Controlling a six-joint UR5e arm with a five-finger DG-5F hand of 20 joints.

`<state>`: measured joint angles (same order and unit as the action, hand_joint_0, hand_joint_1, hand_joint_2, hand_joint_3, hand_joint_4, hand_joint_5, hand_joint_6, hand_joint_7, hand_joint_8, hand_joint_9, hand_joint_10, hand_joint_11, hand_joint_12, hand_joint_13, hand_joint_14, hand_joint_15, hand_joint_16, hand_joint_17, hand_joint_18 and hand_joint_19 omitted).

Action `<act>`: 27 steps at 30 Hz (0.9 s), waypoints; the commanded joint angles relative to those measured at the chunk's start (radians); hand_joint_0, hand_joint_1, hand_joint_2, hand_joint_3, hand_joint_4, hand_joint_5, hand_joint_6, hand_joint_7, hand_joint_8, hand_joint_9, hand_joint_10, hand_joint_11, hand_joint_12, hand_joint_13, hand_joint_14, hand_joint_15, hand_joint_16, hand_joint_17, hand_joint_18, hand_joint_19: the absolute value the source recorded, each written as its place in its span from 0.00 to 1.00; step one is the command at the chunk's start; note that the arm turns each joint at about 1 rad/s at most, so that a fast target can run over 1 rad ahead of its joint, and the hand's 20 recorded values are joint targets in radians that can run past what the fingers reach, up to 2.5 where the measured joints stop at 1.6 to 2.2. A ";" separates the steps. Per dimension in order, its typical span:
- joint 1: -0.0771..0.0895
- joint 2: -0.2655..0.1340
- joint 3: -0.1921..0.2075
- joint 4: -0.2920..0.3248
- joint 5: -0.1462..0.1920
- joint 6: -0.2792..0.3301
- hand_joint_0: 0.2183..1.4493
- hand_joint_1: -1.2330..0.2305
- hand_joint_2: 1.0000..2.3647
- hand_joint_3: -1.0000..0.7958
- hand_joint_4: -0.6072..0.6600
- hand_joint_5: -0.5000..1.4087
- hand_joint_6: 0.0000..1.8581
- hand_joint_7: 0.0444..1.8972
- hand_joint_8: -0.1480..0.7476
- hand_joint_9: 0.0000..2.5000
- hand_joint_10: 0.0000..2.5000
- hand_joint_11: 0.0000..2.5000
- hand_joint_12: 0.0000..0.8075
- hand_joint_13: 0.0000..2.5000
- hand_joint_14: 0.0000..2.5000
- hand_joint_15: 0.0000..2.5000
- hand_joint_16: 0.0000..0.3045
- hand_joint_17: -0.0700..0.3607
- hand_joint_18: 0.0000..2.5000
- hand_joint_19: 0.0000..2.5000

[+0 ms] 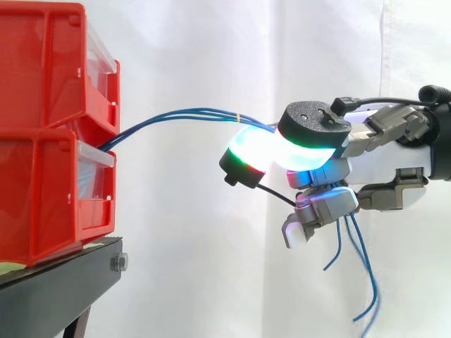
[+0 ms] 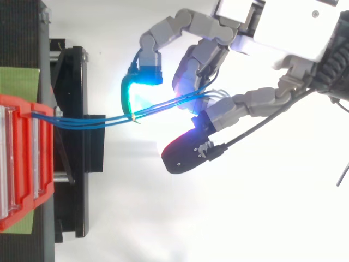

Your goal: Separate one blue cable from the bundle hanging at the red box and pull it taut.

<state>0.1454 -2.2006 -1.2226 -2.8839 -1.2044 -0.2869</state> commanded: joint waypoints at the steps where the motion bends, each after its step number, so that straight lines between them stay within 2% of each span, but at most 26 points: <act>1: 0.000 -0.001 0.000 0.000 0.000 0.000 0.30 0.19 0.00 0.28 0.43 0.13 0.48 0.51 0.36 0.45 0.20 0.65 0.35 0.54 0.00 0.70 0.12 0.36 0.31 0.29; 6: 0.000 -0.001 0.000 0.000 0.000 0.000 0.23 0.25 0.00 0.28 0.48 0.13 0.48 0.49 0.41 0.45 0.23 0.62 0.41 0.54 0.05 0.67 0.15 0.39 0.33 0.30; 15: 0.000 -0.001 0.000 0.000 0.000 0.000 0.17 0.35 0.00 0.28 0.54 0.13 0.47 0.45 0.47 0.45 0.28 0.58 0.47 0.54 0.10 0.61 0.18 0.44 0.36 0.30; 19: 0.000 0.001 0.000 0.000 0.000 0.000 0.24 0.40 0.00 0.28 0.50 0.14 0.46 0.49 0.41 0.46 0.21 0.63 0.41 0.54 0.05 0.65 0.16 0.41 0.34 0.31; 22: 0.000 -0.001 0.000 0.000 0.000 0.000 0.33 0.44 0.00 0.28 0.47 0.14 0.47 0.51 0.38 0.47 0.16 0.67 0.36 0.54 0.01 0.68 0.14 0.39 0.33 0.31; 27: 0.000 0.001 0.000 0.000 0.000 0.000 0.35 0.40 0.01 0.35 0.46 0.14 0.48 0.53 0.39 0.48 0.16 0.68 0.37 0.55 0.00 0.69 0.14 0.38 0.33 0.32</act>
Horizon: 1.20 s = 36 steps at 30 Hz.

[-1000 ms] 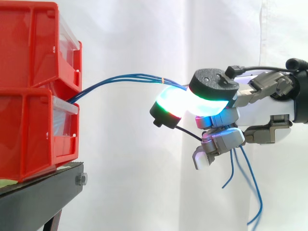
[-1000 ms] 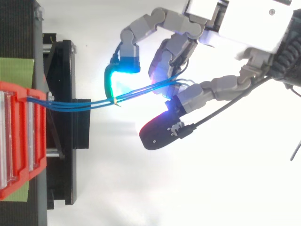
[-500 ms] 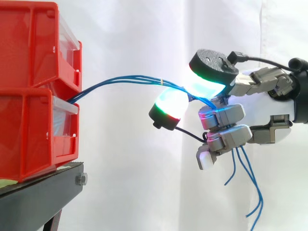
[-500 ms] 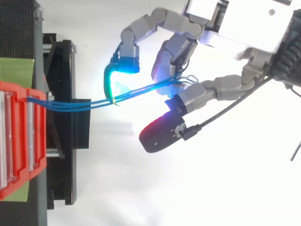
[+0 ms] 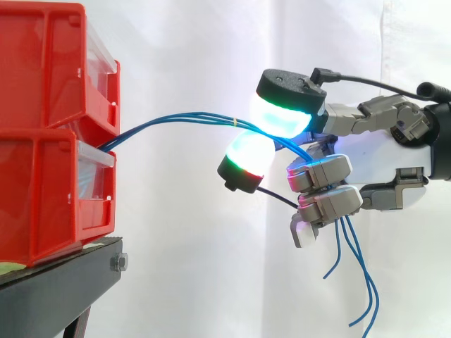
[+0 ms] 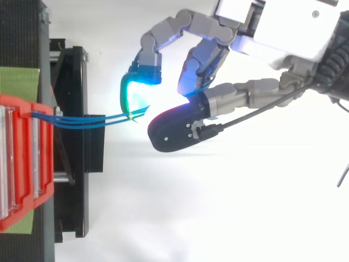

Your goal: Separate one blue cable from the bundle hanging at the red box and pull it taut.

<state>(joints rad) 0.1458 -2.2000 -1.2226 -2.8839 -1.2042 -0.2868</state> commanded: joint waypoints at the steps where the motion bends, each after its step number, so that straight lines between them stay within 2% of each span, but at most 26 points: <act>1: 0.000 0.000 0.000 0.000 0.000 0.000 0.36 0.39 0.01 0.37 0.46 0.14 0.48 0.53 0.39 0.48 0.16 0.68 0.37 0.55 0.00 0.69 0.14 0.38 0.33 0.32; 5: 0.000 0.000 0.000 0.000 0.000 0.000 0.37 0.36 0.02 0.41 0.43 0.14 0.49 0.55 0.39 0.48 0.17 0.68 0.36 0.55 0.00 0.69 0.14 0.38 0.33 0.32; 6: 0.001 0.000 0.000 0.000 0.000 0.000 0.39 0.33 0.02 0.42 0.41 0.14 0.49 0.59 0.39 0.48 0.17 0.68 0.37 0.55 0.00 0.69 0.14 0.38 0.33 0.32; 9: 0.001 -0.001 0.000 0.000 0.000 0.000 0.43 0.29 0.02 0.41 0.41 0.14 0.49 0.62 0.40 0.47 0.18 0.67 0.36 0.54 0.00 0.69 0.14 0.38 0.33 0.32; 13: 0.001 0.000 0.000 0.000 0.000 0.000 0.49 0.26 0.01 0.36 0.39 0.14 0.50 0.58 0.38 0.47 0.18 0.67 0.36 0.53 0.02 0.68 0.13 0.38 0.31 0.33; 17: 0.001 0.000 0.000 0.000 0.000 0.000 0.52 0.26 0.00 0.30 0.32 0.15 0.50 0.61 0.37 0.49 0.14 0.68 0.36 0.52 0.01 0.68 0.13 0.37 0.29 0.33; 20: 0.001 0.000 0.000 0.000 0.000 0.000 0.52 0.26 0.00 0.28 0.30 0.15 0.50 0.65 0.35 0.49 0.12 0.69 0.35 0.51 0.00 0.67 0.13 0.36 0.29 0.32; 27: 0.001 0.000 0.000 0.000 0.000 0.000 0.52 0.27 0.00 0.28 0.26 0.15 0.50 0.62 0.33 0.50 0.10 0.71 0.36 0.50 0.00 0.65 0.12 0.36 0.29 0.30; 36: 0.000 0.000 0.000 0.000 0.000 0.000 0.50 0.24 0.00 0.28 0.29 0.15 0.49 0.58 0.31 0.51 0.09 0.71 0.35 0.50 0.01 0.64 0.12 0.36 0.30 0.28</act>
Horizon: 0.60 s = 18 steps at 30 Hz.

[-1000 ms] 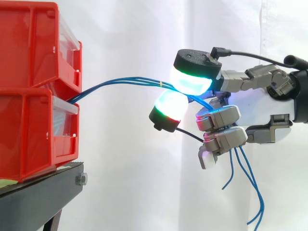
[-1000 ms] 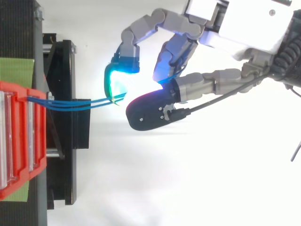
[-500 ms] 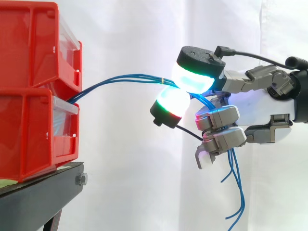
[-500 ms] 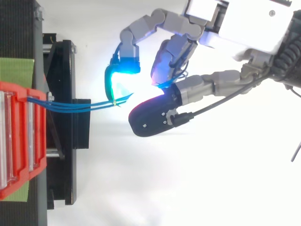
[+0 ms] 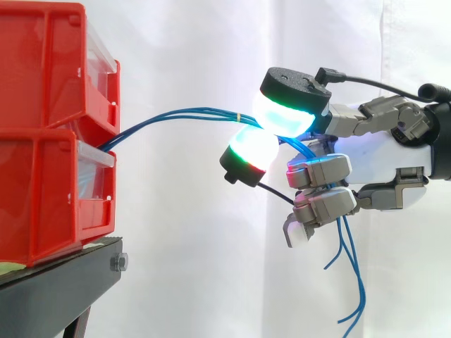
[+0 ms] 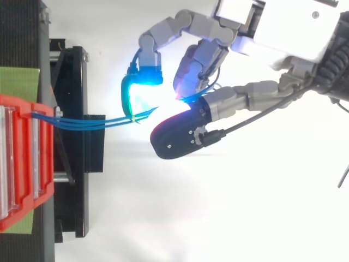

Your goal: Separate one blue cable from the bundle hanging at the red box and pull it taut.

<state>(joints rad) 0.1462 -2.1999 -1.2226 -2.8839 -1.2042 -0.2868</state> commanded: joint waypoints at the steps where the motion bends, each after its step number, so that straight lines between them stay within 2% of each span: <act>1: -0.001 0.000 0.000 0.000 0.000 0.000 0.50 0.23 0.00 0.28 0.29 0.15 0.49 0.58 0.30 0.51 0.09 0.72 0.34 0.50 0.01 0.63 0.12 0.36 0.30 0.28; 12: -0.004 -0.001 0.000 0.000 -0.002 0.000 0.44 0.21 0.00 0.28 0.31 0.16 0.49 0.59 0.28 0.51 0.07 0.72 0.35 0.49 0.01 0.62 0.12 0.36 0.30 0.27; 18: -0.007 0.000 0.000 0.000 -0.003 0.000 0.36 0.16 0.00 0.28 0.32 0.16 0.49 0.57 0.29 0.51 0.06 0.73 0.35 0.49 0.01 0.63 0.13 0.36 0.30 0.27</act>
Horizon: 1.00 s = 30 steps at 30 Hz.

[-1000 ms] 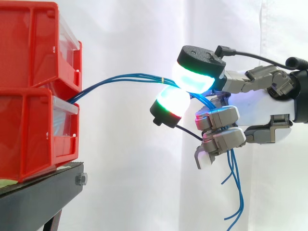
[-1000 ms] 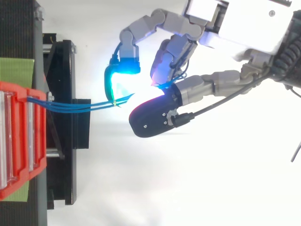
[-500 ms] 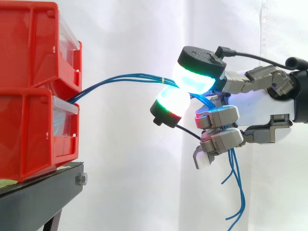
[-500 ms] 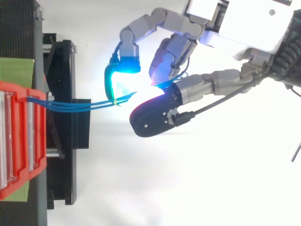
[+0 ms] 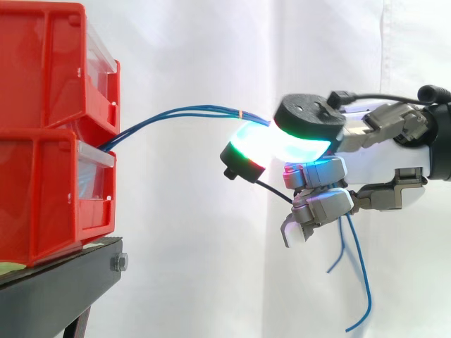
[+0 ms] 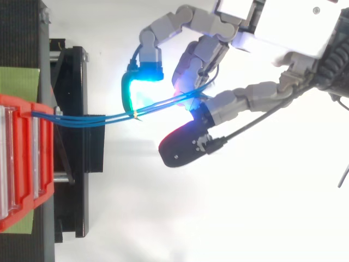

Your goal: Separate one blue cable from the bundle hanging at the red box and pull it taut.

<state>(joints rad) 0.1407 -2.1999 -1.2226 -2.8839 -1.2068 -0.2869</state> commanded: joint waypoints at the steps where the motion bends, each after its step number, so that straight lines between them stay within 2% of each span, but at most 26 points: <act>1: -0.001 0.000 0.000 0.000 0.000 0.000 0.36 0.16 0.00 0.28 0.32 0.16 0.49 0.57 0.29 0.51 0.06 0.73 0.35 0.49 0.01 0.63 0.13 0.36 0.30 0.27; 6: -0.003 0.000 0.000 0.000 0.000 0.000 0.27 0.18 0.00 0.28 0.40 0.15 0.49 0.53 0.33 0.50 0.09 0.69 0.38 0.49 0.01 0.63 0.14 0.38 0.30 0.28; 7: -0.003 0.000 0.000 -0.002 0.000 0.000 0.23 0.21 0.00 0.28 0.41 0.15 0.49 0.52 0.34 0.49 0.12 0.68 0.40 0.49 0.01 0.62 0.14 0.39 0.30 0.28; 11: -0.003 -0.001 0.000 0.000 0.000 0.000 0.20 0.29 0.00 0.28 0.44 0.15 0.49 0.49 0.39 0.49 0.15 0.64 0.43 0.50 0.00 0.62 0.16 0.42 0.31 0.29; 13: -0.003 0.000 0.000 0.000 0.001 0.000 0.20 0.38 0.00 0.28 0.45 0.15 0.48 0.47 0.40 0.50 0.15 0.64 0.43 0.51 0.00 0.62 0.16 0.42 0.32 0.29; 15: -0.003 0.000 0.000 0.000 0.001 0.000 0.20 0.40 0.00 0.28 0.47 0.15 0.47 0.45 0.41 0.50 0.14 0.64 0.43 0.51 0.00 0.61 0.16 0.42 0.32 0.29; 18: -0.003 0.000 0.000 0.000 0.001 0.000 0.20 0.43 0.00 0.28 0.48 0.15 0.47 0.47 0.40 0.50 0.12 0.64 0.44 0.50 0.00 0.60 0.16 0.42 0.31 0.29; 23: -0.001 0.000 0.000 0.000 0.003 -0.002 0.31 0.48 0.00 0.28 0.44 0.15 0.47 0.52 0.36 0.51 0.04 0.71 0.38 0.49 0.01 0.61 0.14 0.39 0.29 0.31; 26: -0.001 -0.001 0.000 0.000 0.003 0.000 0.33 0.46 0.00 0.29 0.43 0.15 0.48 0.53 0.36 0.51 0.03 0.71 0.38 0.49 0.01 0.61 0.14 0.38 0.29 0.31; 30: -0.001 0.000 0.000 0.000 0.003 0.000 0.33 0.40 0.01 0.39 0.44 0.15 0.49 0.55 0.36 0.51 0.04 0.72 0.38 0.49 0.01 0.61 0.14 0.39 0.29 0.31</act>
<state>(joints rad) 0.1393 -2.2000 -1.2226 -2.8839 -1.2042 -0.2872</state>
